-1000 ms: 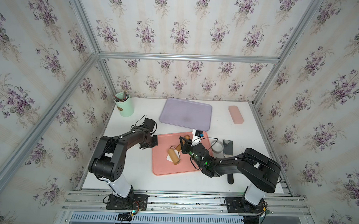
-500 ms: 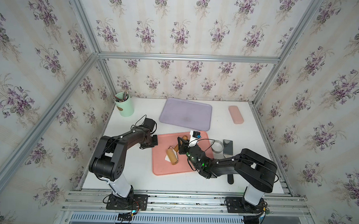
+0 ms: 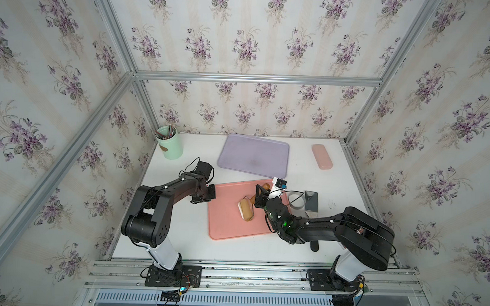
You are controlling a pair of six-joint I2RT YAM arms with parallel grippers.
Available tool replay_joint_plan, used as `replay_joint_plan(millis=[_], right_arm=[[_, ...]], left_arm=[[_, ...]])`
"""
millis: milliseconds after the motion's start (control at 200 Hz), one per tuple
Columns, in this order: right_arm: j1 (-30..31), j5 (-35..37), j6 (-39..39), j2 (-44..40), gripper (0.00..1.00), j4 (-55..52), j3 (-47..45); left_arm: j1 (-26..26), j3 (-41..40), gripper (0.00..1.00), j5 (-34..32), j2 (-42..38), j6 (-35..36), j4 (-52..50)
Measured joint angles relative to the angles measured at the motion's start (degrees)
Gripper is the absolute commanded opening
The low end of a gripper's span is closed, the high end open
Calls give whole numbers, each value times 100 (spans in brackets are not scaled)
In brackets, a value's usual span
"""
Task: Roll out the dumpling wrappers from the dough
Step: Flatten out the dough on the work surface.
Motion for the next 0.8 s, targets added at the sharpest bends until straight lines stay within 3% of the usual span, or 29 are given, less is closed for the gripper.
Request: replay_joint_plan(millis=[140,275,455,584,799], right_arm=[[107,-293,85,361,0,149,317],[-245,-590,378,-7,0,17,-79],[-442,-184,330,-586,0,-297,-457],[-181,50,166,-175,0,-197,-127],[-7,-389,413,420,0,83,367]], left_arm=[[0,0,0,-24,0,4,-7],[17,0,0,-28,2,15,-9],[17,0,0,-28,2,22,-7],[-17,20,0,-31,33,44,-7],[-26,157,0,-48,153,66,-129]])
